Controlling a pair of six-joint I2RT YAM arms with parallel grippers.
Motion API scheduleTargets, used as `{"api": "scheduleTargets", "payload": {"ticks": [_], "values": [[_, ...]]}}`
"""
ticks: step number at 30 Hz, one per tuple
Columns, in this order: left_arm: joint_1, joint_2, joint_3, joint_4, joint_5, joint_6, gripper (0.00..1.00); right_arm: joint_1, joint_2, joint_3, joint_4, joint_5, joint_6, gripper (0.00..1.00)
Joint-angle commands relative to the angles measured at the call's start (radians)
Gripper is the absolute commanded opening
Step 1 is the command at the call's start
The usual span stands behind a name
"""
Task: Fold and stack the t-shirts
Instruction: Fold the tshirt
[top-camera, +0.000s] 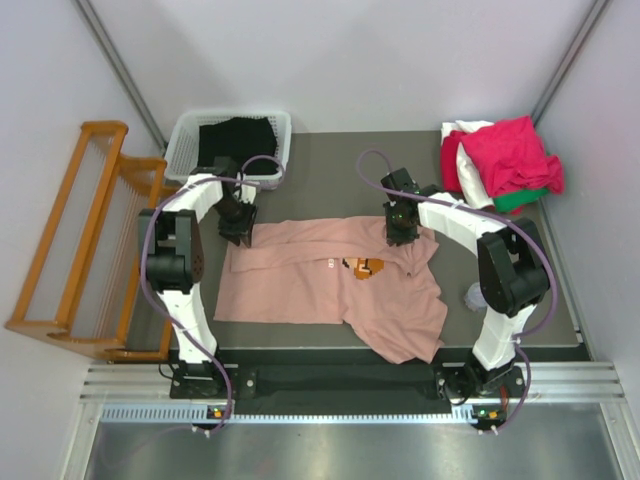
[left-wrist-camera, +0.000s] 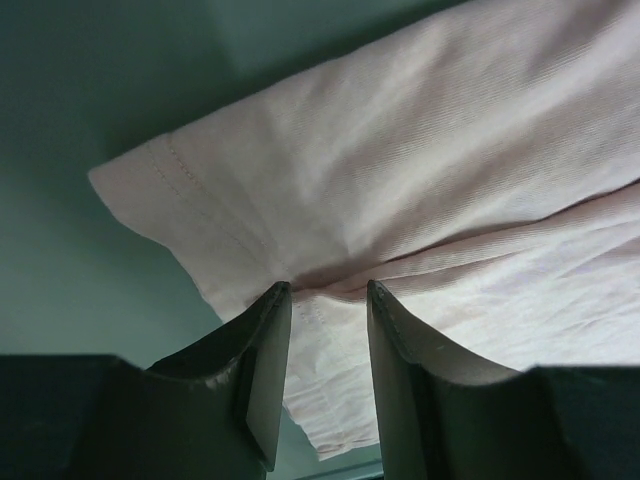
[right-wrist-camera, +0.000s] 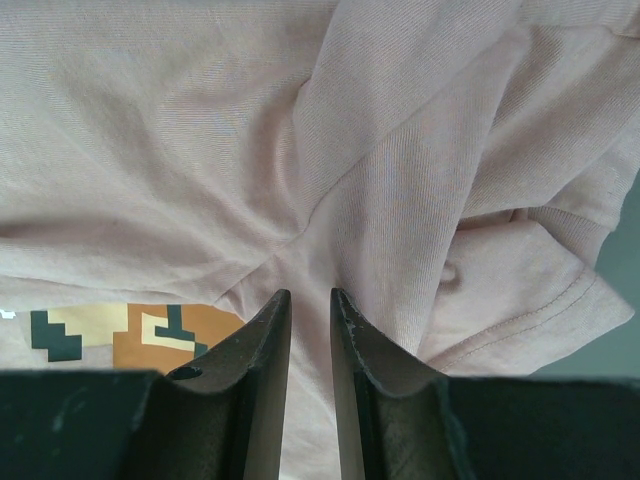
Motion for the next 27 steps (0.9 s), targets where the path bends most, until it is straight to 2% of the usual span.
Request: {"api": "scheduleTargets", "payload": {"ticks": [1,11,27], "values": [[0.012,-0.006,-0.031,0.036,-0.012,-0.015,0.41,-0.009,-0.058,0.003,0.019,0.012,-0.009,0.23],[0.014,-0.049,-0.090,0.047,0.011,-0.025,0.41,-0.011,-0.053,0.006,0.023,0.002,-0.006,0.23],[0.014,-0.204,-0.068,-0.061,0.056,0.001,0.39,-0.015,-0.058,0.003,0.022,0.014,-0.004,0.22]]}}
